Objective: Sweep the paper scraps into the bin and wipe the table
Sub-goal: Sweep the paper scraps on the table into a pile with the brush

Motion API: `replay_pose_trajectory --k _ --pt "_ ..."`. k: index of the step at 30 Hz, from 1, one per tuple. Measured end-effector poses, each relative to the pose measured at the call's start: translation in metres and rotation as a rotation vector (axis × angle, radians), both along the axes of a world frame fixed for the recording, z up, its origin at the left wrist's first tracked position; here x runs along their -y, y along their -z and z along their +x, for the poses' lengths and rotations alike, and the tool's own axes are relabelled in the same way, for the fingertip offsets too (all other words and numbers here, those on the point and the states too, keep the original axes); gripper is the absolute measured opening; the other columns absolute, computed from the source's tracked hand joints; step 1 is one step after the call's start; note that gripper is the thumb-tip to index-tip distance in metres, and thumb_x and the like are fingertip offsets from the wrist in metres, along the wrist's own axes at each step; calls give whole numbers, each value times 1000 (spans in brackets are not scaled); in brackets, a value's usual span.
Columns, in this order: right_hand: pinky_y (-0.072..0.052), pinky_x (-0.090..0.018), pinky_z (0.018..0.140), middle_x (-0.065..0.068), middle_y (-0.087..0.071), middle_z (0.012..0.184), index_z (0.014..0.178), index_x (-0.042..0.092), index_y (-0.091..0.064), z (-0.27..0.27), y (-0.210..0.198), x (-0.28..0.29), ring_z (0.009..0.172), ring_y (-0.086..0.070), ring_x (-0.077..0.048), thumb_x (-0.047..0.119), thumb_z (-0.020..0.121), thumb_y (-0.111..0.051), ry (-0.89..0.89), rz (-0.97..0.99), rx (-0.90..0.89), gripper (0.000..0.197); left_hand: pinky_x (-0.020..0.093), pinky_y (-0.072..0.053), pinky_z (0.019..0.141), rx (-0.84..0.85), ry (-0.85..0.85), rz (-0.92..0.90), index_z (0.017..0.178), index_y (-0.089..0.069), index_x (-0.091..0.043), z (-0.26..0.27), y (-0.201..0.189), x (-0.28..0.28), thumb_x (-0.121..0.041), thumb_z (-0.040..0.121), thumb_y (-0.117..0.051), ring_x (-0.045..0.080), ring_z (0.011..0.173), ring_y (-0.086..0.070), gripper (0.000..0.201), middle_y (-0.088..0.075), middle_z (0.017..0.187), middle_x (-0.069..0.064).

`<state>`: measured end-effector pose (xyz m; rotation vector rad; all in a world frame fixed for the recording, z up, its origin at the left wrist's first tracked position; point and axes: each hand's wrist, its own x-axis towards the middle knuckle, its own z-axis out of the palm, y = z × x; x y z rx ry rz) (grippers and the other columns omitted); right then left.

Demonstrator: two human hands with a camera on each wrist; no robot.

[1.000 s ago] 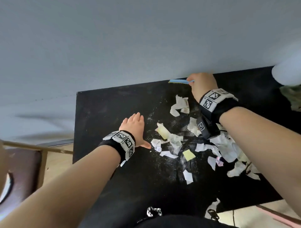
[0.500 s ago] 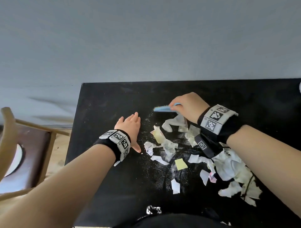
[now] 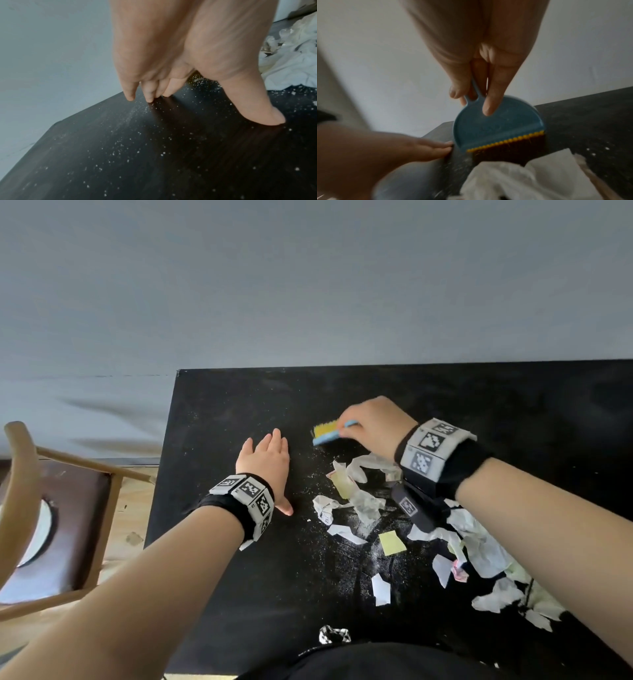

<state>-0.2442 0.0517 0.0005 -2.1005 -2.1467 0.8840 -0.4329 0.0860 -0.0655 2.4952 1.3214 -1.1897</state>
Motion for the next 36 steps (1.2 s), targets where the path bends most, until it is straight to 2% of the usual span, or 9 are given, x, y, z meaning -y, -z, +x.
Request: replay_pose_trajectory --k 3,5,8,13,18,24,30,33,36 --pt "-42 -23 77 2 -67 99 107 15 -69 3 -14 12 86 -57 -11 26 94 -52 -41 -45 -45 24 45 -6 118 17 4 8 150 8 -4 -2 1 0 -68 61 -73 24 147 1 136 10 159 11" --pt "-41 -20 78 6 -61 95 107 15 -68 6 -25 6 85 -55 -7 26 93 -53 47 19 -104 23 45 -6 118 34 -1 6 150 8 -5 -3 2 -1 -67 61 -74 23 147 2 136 10 159 11" --pt "-39 -19 84 -1 -65 109 112 13 -65 -3 -23 -11 97 -57 -12 23 93 -53 153 158 -136 25 45 -7 118 62 -11 2 150 8 -6 -6 3 -1 -68 60 -74 22 147 2 136 10 159 9" --pt "-42 -23 86 -6 -66 112 113 12 -64 -23 1 -7 102 -59 -18 22 94 -51 146 85 -97 25 46 -7 118 96 -29 -3 151 8 -9 -11 5 -2 -69 59 -74 19 147 3 136 12 159 5" --pt "-37 -10 61 2 -68 97 99 17 -70 -13 -7 15 71 -52 -3 24 91 -56 -7 -49 -69 19 47 -8 118 106 -25 -3 151 7 -9 -12 7 -3 -70 58 -74 20 147 1 138 10 159 6" --pt "-41 -20 81 1 -67 104 104 14 -69 -23 -9 -1 92 -57 -11 21 92 -55 264 215 -126 20 47 -8 117 106 -23 3 151 6 -9 -11 5 -1 -69 58 -75 20 147 1 137 10 159 6" --pt "-45 -22 81 -2 -70 100 96 14 -71 -29 -2 30 90 -59 -12 22 90 -57 143 41 -103 18 46 -8 118 145 -43 -22 151 5 -8 -12 5 -2 -65 57 -78 20 147 3 138 10 159 7" --pt "-41 -18 77 0 -69 102 98 13 -71 -5 -14 32 88 -56 -9 22 90 -57 305 158 -143 19 45 -6 118 176 -78 -29 151 4 -8 -12 4 1 -60 58 -81 20 147 3 136 10 159 7" --pt "-43 -23 83 -6 -69 108 104 9 -70 33 -16 25 97 -62 -19 21 92 -55 528 338 -94 23 45 -6 118 189 -83 -43 151 5 -7 -6 2 4 -57 58 -82 20 147 4 137 12 158 8"
